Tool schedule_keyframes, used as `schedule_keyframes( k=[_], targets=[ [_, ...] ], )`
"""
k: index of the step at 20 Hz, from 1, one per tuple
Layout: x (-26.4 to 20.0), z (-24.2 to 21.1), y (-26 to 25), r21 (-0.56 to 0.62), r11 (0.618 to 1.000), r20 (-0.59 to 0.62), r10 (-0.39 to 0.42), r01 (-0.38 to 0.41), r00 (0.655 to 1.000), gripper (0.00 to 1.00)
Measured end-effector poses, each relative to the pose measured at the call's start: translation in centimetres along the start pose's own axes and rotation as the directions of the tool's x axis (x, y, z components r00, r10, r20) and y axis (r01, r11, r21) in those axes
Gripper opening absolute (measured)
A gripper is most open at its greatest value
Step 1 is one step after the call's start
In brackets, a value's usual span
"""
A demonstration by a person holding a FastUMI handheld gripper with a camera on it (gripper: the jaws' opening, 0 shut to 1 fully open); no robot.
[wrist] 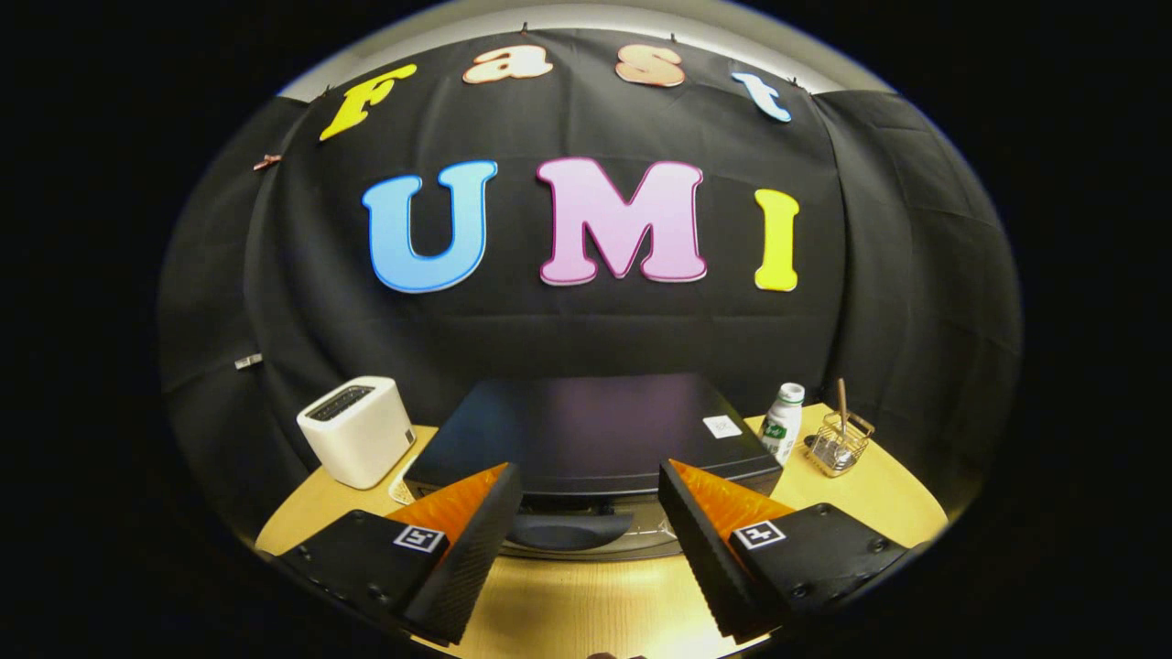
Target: Open the toaster oven, put the food inside, and close the toaster oven door.
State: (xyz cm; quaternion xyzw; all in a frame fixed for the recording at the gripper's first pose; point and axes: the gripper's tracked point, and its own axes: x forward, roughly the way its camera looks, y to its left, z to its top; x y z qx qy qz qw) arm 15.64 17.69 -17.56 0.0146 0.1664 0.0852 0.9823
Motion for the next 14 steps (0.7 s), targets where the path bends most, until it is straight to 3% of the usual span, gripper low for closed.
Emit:
schedule_keyframes(
  k=[7,14],
  targets=[
    [3.5,-4.0,0.5,0.001,1.0,-0.072,-0.014,0.014,0.997,0.98],
    [2.1,-4.5,0.8,0.005,1.0,-0.103,-0.005,0.005,0.995,1.0]
  ],
)
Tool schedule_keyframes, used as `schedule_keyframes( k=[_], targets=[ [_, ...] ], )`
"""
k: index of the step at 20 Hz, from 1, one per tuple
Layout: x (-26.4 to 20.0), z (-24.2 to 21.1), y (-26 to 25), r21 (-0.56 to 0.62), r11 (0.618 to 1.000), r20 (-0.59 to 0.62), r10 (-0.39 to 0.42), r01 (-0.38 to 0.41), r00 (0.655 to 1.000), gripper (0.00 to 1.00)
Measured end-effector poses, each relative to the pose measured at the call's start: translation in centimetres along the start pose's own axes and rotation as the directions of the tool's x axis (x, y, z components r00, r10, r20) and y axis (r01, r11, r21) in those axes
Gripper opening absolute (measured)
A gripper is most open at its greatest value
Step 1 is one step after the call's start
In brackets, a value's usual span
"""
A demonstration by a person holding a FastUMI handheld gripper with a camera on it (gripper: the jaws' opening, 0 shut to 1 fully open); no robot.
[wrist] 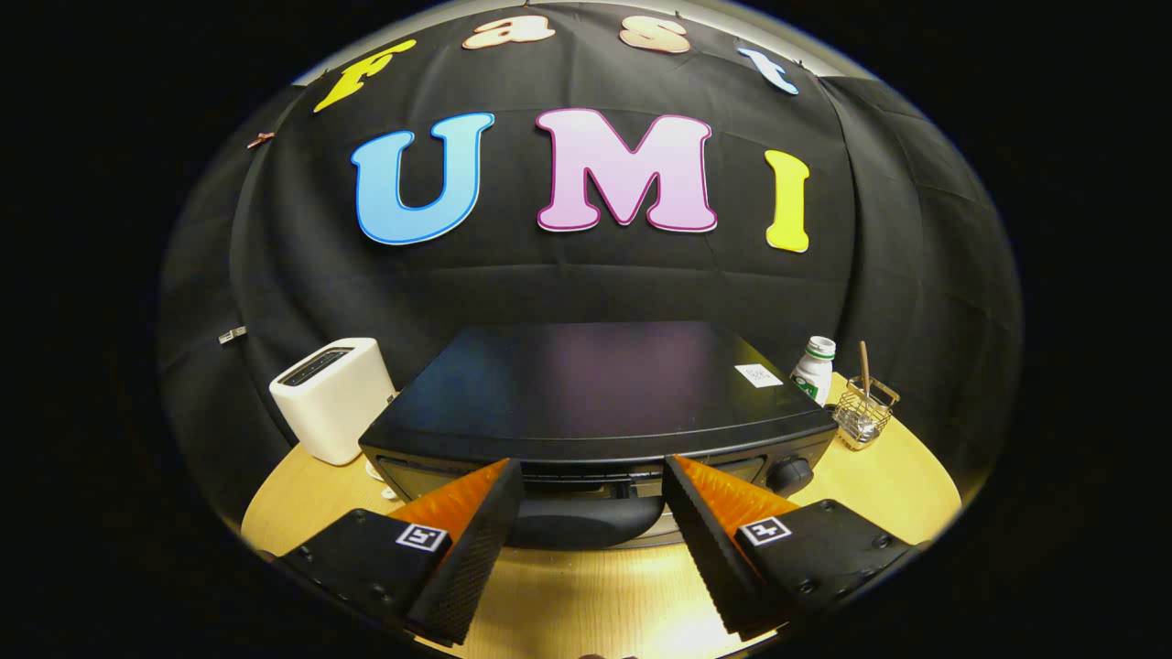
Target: Open the toaster oven, put the food inside, and close the toaster oven door.
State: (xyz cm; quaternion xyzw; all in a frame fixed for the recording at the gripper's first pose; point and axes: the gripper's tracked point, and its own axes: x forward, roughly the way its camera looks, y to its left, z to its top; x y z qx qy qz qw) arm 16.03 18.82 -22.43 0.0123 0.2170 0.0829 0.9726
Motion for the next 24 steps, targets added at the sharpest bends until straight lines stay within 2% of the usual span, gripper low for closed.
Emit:
schedule_keyframes(
  k=[6,9,11,12,14,20,24],
  targets=[
    [-4.5,-4.4,0.0,-0.05,0.999,-0.082,0.015,-0.019,0.997,0.99],
    [-6.8,-9.3,0.0,-0.069,0.997,-0.199,0.014,-0.028,0.98,0.99],
    [-7.9,-14.5,0.3,-0.053,0.997,-0.338,0.037,-0.059,0.941,1.0],
    [-8.6,-17.1,0.1,-0.037,0.997,-0.417,0.042,-0.063,0.908,1.0],
    [-10.0,-19.5,-1.0,-0.007,0.998,-0.484,0.044,-0.055,0.874,1.0],
    [-13.2,-17.6,-4.6,-0.069,0.988,-0.447,0.092,-0.137,0.89,0.99],
    [-15.0,-14.8,-10.0,-0.09,0.987,-0.427,0.081,-0.131,0.9,0.99]
  ],
)
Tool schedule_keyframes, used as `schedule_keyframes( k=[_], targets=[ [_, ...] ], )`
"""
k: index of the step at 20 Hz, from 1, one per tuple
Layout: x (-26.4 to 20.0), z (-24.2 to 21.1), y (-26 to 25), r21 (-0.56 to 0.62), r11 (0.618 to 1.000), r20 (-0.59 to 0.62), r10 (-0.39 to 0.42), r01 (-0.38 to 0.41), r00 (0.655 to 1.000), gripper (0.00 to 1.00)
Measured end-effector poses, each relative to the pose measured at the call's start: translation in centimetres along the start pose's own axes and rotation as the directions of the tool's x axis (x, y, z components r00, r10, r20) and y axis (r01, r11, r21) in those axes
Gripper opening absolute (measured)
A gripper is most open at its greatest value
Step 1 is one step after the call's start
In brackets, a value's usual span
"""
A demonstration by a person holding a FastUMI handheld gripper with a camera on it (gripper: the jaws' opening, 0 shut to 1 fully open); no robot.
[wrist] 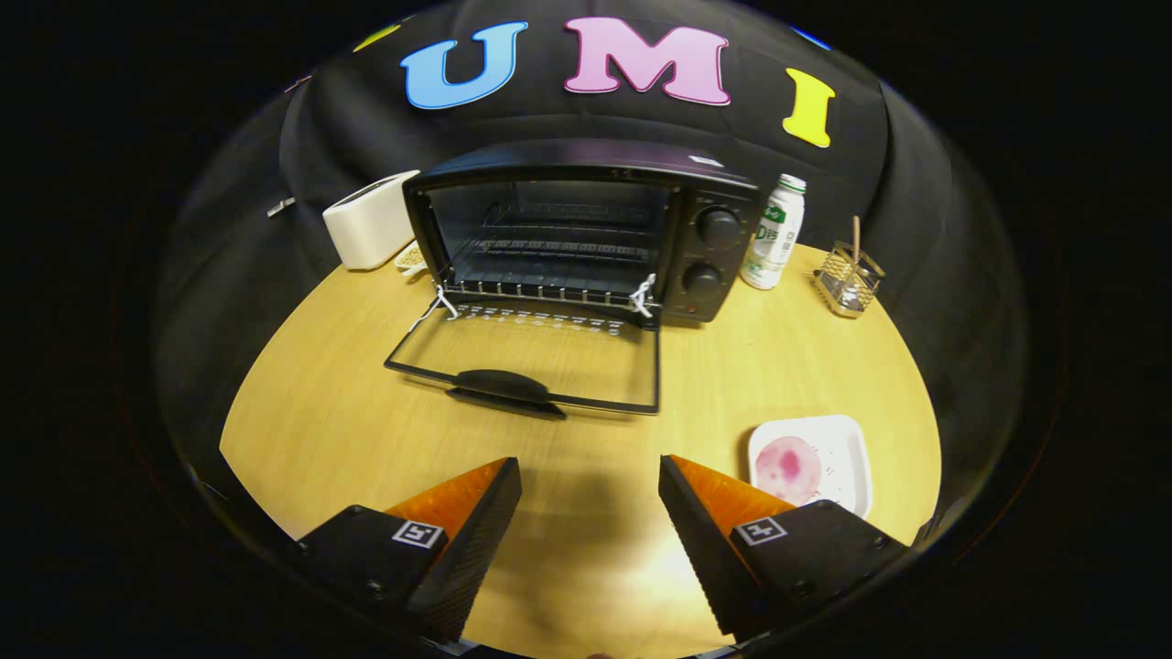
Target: Open the toaster oven, put the food inside, and close the toaster oven door.
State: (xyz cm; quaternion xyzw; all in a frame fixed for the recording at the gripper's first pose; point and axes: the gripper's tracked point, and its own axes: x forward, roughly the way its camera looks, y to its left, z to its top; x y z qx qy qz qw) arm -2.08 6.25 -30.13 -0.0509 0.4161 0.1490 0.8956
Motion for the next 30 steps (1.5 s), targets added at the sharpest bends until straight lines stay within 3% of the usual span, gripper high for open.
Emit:
schedule_keyframes(
  k=[7,14,25,26,30],
  targets=[
    [-4.1,-1.4,-13.8,-0.027,0.992,-0.094,-0.129,0.127,0.987,0.99],
    [-3.6,-5.7,-22.7,0.041,0.984,-0.281,-0.157,0.175,0.947,0.99],
    [3.1,-9.5,-26.0,0.069,0.997,-0.457,-0.006,0.042,0.89,0.98],
    [3.3,-9.7,-26.3,0.085,0.995,-0.461,0.001,0.043,0.887,0.96],
    [4.0,-10.4,-26.3,0.125,0.991,-0.485,0.025,0.041,0.874,0.61]
  ],
)
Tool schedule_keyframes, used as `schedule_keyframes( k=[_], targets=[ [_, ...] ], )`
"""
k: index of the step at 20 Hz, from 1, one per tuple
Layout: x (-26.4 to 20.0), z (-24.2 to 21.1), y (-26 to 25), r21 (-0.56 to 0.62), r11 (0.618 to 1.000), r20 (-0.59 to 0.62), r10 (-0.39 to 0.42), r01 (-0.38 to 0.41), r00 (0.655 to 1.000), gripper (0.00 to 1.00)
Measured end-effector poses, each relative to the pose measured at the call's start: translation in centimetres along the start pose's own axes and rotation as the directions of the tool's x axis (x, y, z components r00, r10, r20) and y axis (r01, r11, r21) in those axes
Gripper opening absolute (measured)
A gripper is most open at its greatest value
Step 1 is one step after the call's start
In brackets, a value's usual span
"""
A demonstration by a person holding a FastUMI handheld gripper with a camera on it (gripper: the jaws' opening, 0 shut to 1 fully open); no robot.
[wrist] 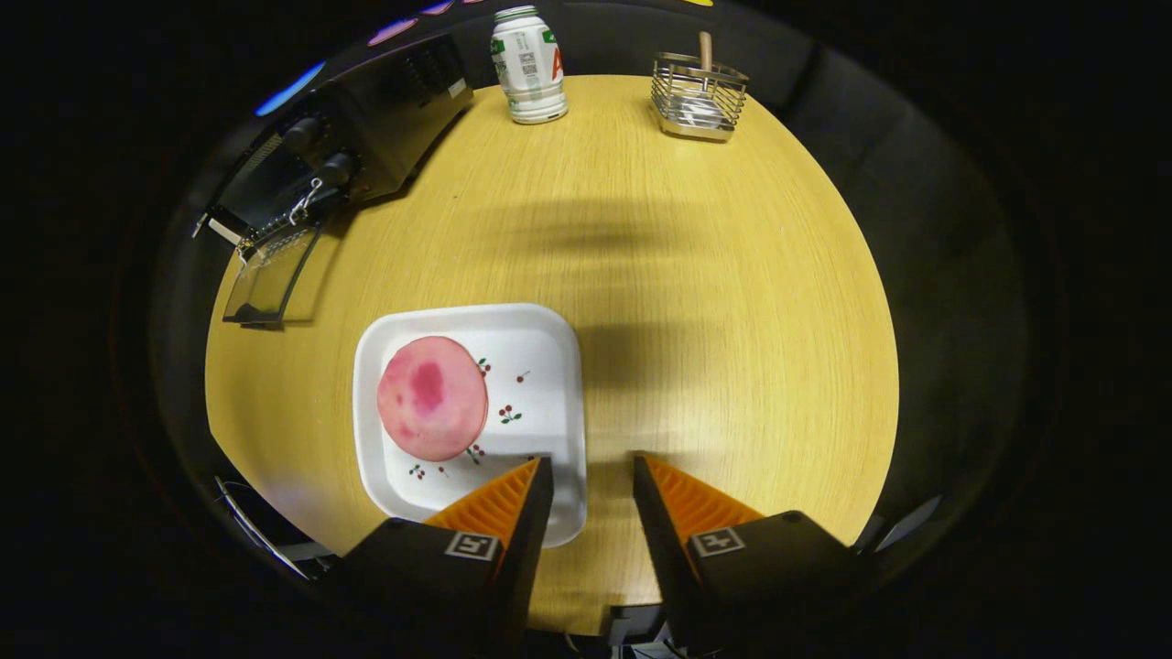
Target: Open the toaster oven, put the food inside, and close the toaster oven door.
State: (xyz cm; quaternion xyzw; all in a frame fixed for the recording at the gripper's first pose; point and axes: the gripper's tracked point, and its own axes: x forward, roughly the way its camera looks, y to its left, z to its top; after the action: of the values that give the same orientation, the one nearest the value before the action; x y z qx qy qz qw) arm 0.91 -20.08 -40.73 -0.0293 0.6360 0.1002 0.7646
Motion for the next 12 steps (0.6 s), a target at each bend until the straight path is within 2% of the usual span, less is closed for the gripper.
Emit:
schedule_keyframes(
  k=[3,6,8,12],
  targets=[
    [0.2,-0.1,0.7,0.039,0.999,-0.017,0.01,-0.009,1.0,0.22],
    [0.2,-0.1,0.8,0.054,0.998,-0.02,0.039,-0.038,0.999,0.17],
    [0.1,-0.7,1.1,0.066,0.995,-0.024,0.074,-0.072,0.997,0.09],
    [-0.2,-1.9,1.9,0.158,0.981,-0.028,0.118,-0.113,0.993,0.05]
  ],
)
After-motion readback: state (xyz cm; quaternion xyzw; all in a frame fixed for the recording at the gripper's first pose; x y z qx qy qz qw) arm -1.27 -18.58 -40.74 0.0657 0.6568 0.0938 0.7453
